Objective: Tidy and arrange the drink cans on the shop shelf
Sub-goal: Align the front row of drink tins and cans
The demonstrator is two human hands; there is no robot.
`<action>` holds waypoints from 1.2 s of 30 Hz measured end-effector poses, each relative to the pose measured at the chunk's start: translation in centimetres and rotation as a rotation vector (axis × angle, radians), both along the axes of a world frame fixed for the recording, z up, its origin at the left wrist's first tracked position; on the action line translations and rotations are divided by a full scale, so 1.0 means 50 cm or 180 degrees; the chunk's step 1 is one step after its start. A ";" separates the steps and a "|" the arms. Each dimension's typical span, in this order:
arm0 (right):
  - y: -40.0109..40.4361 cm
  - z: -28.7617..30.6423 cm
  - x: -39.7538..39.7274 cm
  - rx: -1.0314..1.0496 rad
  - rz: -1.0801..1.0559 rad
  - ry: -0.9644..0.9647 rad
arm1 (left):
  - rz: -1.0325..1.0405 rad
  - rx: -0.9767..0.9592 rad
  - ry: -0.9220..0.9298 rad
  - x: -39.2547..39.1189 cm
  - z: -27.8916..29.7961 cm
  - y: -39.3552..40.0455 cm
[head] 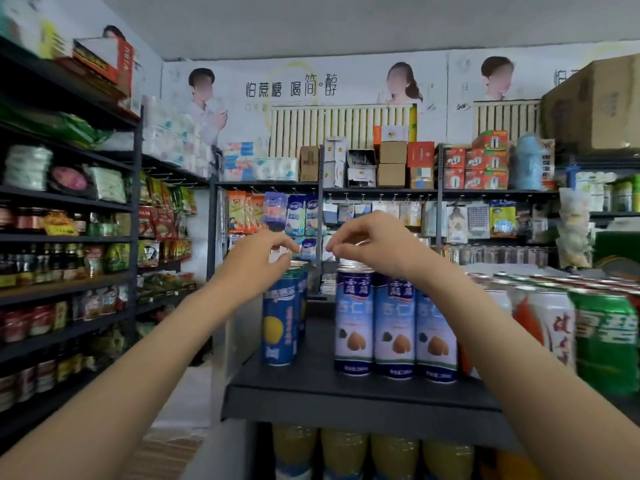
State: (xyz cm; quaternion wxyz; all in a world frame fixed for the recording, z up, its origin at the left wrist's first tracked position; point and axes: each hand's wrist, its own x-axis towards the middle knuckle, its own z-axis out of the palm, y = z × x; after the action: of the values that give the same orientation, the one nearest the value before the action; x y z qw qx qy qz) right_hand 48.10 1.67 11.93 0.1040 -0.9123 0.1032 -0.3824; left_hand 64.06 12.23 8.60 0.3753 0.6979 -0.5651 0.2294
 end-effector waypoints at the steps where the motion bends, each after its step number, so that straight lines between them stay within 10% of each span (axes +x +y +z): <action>1: 0.014 -0.002 0.023 -0.0037 0.0009 0.0034 | -0.0035 -0.0026 0.0048 0.020 -0.006 0.007; 9: 0.055 -0.018 0.134 -0.0082 -0.0164 0.1138 | -0.1162 0.0757 0.1929 0.086 -0.074 0.015; 22: 0.031 0.006 0.057 -0.0576 -0.1615 0.2208 | -0.0724 -0.0059 0.0764 0.082 -0.073 -0.028; 36: 0.003 0.016 0.055 -0.0477 -0.1257 0.2097 | -0.0503 0.0001 -0.0249 0.082 -0.040 -0.041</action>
State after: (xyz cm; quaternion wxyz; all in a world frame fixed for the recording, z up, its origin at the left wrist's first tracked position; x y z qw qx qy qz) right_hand 50.83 1.83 12.74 -0.0772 -0.9539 0.2765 -0.0881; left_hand 68.15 10.16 6.59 0.3697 0.6418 -0.6327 0.2261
